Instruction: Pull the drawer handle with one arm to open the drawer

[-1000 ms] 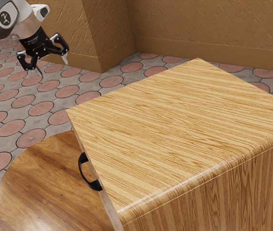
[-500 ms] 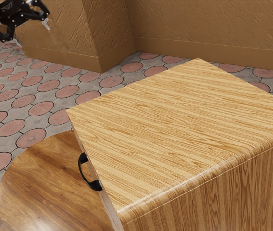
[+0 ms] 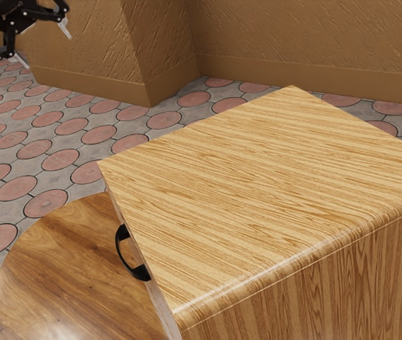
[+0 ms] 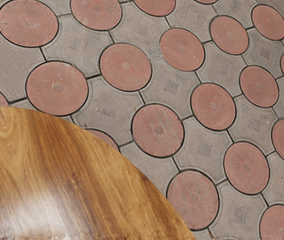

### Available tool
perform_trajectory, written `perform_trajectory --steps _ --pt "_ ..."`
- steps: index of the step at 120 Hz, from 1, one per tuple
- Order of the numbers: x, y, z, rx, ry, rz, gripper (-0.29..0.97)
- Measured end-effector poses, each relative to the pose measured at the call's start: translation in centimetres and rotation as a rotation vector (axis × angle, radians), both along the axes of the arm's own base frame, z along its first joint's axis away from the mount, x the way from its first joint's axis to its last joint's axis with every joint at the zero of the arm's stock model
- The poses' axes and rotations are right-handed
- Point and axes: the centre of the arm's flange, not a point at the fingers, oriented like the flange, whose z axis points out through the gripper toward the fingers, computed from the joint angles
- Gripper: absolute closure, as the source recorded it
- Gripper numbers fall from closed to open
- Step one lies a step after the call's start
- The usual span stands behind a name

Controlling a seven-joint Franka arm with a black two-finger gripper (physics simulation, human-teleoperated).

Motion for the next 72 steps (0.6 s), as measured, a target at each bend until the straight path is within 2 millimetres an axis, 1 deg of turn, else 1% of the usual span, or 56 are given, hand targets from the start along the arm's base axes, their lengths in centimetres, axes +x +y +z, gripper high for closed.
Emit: perform_trajectory --steps 4,8,14,18,21,25,33,39,44,49,52,56,62,72 --pt "-0.3 -0.3 0.2 -0.009 0.001 0.000 0.00" --pt "-1.1 -1.2 0.8 -0.004 0.007 0.003 0.00" --pt "-3.8 -4.7 1.7 0.031 0.033 0.017 0.00" --pt "-6.4 -7.1 1.4 0.042 0.058 0.038 0.00" --pt "-8.5 -8.2 0.5 0.031 0.073 0.059 0.01" --pt "-11.4 -8.6 -0.8 0.005 0.081 0.100 0.01" --pt "-16.4 -9.8 -2.7 -0.045 0.064 0.150 0.01" --pt "-20.7 -10.4 -4.9 -0.112 0.030 0.182 0.01" --pt "-24.8 -10.9 -6.9 -0.175 -0.010 0.195 0.00" --pt "-28.3 -11.5 -8.5 -0.225 -0.058 0.190 0.00" --pt "-30.1 -11.9 -9.3 -0.250 -0.084 0.183 0.00" --pt "-31.7 -12.1 -10.2 -0.281 -0.103 0.174 0.00" --pt "-33.1 -12.4 -11.5 -0.315 -0.113 0.161 0.00" --pt "-35.4 -14.1 -11.8 -0.325 -0.137 0.127 0.01"
